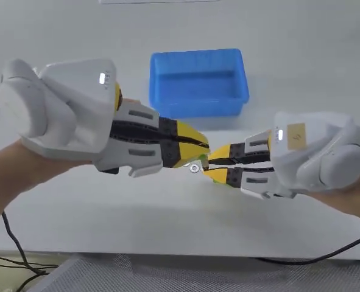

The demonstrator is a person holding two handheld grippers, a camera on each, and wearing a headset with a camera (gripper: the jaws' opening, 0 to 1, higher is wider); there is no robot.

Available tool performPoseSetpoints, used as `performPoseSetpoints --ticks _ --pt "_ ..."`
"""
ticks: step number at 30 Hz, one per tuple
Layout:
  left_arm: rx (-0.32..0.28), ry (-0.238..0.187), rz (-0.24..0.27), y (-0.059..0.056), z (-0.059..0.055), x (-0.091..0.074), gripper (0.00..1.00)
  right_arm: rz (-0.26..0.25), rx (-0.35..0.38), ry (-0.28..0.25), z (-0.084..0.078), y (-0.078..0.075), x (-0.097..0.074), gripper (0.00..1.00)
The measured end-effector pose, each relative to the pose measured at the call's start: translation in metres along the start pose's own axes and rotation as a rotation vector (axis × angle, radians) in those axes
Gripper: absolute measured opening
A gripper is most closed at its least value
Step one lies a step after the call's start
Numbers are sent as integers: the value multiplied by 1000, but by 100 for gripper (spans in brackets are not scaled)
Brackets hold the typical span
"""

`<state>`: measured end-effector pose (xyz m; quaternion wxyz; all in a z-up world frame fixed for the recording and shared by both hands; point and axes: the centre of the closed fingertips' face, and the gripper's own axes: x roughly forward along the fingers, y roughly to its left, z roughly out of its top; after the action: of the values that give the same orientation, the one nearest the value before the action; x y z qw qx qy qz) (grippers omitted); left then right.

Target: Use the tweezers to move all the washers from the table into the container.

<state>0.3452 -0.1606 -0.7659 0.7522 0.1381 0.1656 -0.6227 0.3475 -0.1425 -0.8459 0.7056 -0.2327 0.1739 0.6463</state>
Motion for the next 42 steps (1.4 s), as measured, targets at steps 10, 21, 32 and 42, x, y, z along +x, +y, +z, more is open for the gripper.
performPoseSetpoints --ticks 10,21,32,42 --pt "2 -1 3 4 -4 3 5 -13 14 11 -5 -4 2 10" --pt "-4 -6 6 5 -6 5 5 -11 25 19 -8 -5 4 10" --pt "-6 -1 7 6 -10 5 5 -2 31 28 -9 -4 8 10" --pt "-4 -3 8 7 -11 7 5 -2 40 33 -11 -5 8 11"
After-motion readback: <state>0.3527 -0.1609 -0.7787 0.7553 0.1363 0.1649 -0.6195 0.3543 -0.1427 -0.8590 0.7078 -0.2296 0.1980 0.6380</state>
